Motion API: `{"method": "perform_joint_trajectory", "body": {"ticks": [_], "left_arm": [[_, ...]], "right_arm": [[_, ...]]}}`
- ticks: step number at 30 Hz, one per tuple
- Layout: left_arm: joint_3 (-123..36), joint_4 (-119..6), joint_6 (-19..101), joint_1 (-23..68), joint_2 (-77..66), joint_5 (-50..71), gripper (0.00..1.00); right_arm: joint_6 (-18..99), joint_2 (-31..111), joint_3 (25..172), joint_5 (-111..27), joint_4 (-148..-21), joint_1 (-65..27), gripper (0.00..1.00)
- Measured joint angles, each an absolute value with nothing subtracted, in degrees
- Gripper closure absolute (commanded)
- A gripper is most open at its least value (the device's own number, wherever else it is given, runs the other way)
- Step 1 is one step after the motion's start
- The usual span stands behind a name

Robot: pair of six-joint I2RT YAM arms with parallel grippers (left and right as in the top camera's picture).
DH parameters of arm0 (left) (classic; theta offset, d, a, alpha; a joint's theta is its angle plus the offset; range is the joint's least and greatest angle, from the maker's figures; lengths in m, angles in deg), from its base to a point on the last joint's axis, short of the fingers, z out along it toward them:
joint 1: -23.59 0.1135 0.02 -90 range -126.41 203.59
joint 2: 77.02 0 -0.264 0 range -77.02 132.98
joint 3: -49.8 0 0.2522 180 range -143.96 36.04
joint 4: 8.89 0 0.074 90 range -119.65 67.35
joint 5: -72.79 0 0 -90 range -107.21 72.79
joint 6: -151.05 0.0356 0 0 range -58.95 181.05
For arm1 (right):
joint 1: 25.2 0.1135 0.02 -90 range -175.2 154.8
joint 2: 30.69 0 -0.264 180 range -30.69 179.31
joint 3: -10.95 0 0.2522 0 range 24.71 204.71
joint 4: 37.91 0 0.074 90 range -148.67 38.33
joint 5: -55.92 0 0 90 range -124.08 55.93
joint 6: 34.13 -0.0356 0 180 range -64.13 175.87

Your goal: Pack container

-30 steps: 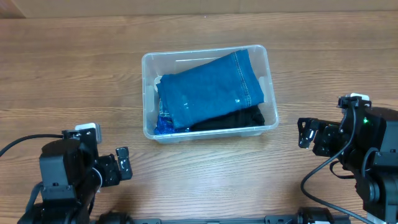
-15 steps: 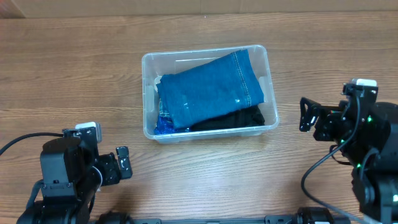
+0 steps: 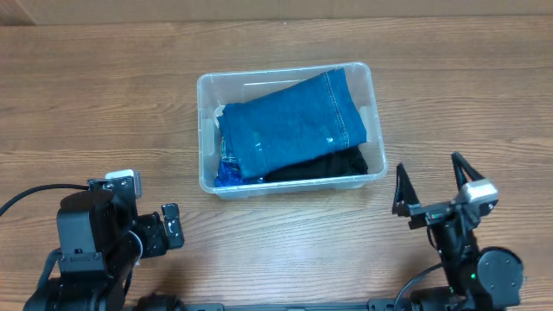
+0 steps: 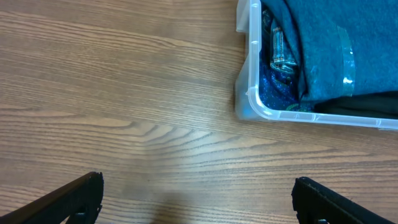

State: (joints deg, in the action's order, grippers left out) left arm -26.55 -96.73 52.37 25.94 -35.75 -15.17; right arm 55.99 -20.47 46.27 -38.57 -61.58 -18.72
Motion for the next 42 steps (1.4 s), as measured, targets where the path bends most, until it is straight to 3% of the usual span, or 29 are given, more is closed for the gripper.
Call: {"method": "perform_joint_trajectory", "body": {"ticks": [8,15,42], "left_arm": [[-26.55,-96.76,52.37,25.94,-35.75,-15.17,0.0],[-26.55,-96.76,52.37,25.94,-35.75,-15.15,0.0],[-26.55,-96.73,52.39,25.83,-36.23,-15.17,0.0]], "right_arm": [[56.08,-29.96,34.73,-35.22,-51.68,-18.72,0.0],[56.1,-30.02,26.71,-33.8,-61.47,-18.72,0.0],[56.1,-30.02,26.71,-33.87,-60.68,-18.72,0.0]]}}
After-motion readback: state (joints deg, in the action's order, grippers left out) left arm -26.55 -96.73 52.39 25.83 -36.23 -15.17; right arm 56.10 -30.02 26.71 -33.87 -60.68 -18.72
